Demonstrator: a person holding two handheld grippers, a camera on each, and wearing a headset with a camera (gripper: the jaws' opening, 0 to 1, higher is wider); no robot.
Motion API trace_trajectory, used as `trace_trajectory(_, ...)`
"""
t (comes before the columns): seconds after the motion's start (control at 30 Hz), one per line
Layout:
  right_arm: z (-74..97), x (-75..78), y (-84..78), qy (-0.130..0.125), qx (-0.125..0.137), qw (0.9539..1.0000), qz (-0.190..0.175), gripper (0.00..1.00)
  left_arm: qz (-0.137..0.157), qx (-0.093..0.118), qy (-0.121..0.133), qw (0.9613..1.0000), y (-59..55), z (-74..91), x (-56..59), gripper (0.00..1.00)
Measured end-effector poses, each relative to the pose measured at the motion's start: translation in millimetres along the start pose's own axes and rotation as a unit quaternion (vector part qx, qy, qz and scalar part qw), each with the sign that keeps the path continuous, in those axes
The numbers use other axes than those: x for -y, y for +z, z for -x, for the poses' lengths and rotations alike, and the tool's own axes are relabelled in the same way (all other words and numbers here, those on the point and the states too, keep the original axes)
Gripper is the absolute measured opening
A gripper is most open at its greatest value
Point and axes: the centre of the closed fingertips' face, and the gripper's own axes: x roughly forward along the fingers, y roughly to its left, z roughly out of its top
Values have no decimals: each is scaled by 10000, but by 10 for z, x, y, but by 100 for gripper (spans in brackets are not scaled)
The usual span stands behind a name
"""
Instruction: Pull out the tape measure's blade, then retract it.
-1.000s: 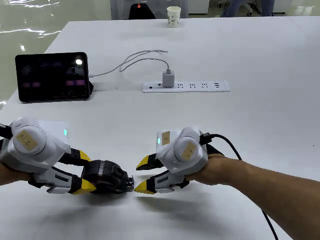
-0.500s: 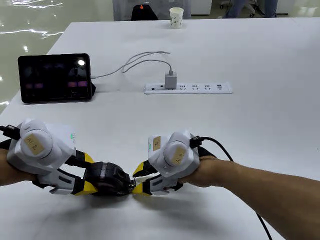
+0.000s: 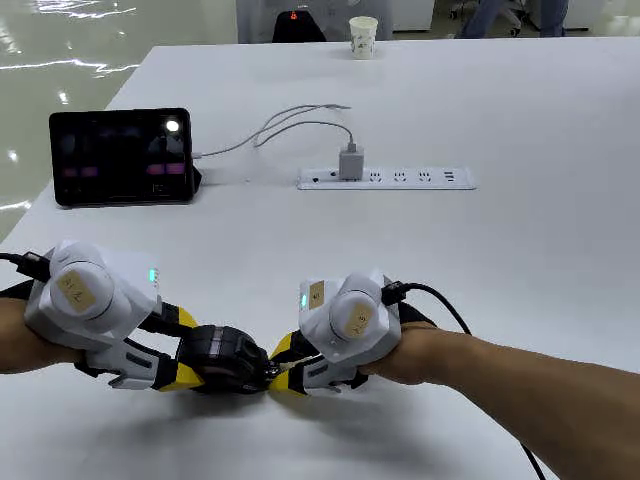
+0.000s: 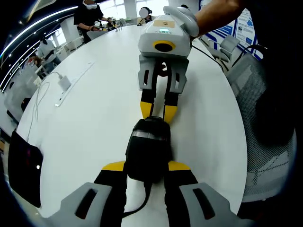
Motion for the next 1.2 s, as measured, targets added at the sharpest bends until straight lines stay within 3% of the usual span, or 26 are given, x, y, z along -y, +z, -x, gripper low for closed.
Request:
trace_trajectory(0.5, 12, -19, -14, 39, -81, 10000, 12, 9, 31, 8, -22, 10000, 1, -2, 12, 24)
trace_trajectory(1.2, 191, -29, -167, 65, -252, 9997, -6, 9, 104, 0, -29, 9999, 4, -2, 15, 24)
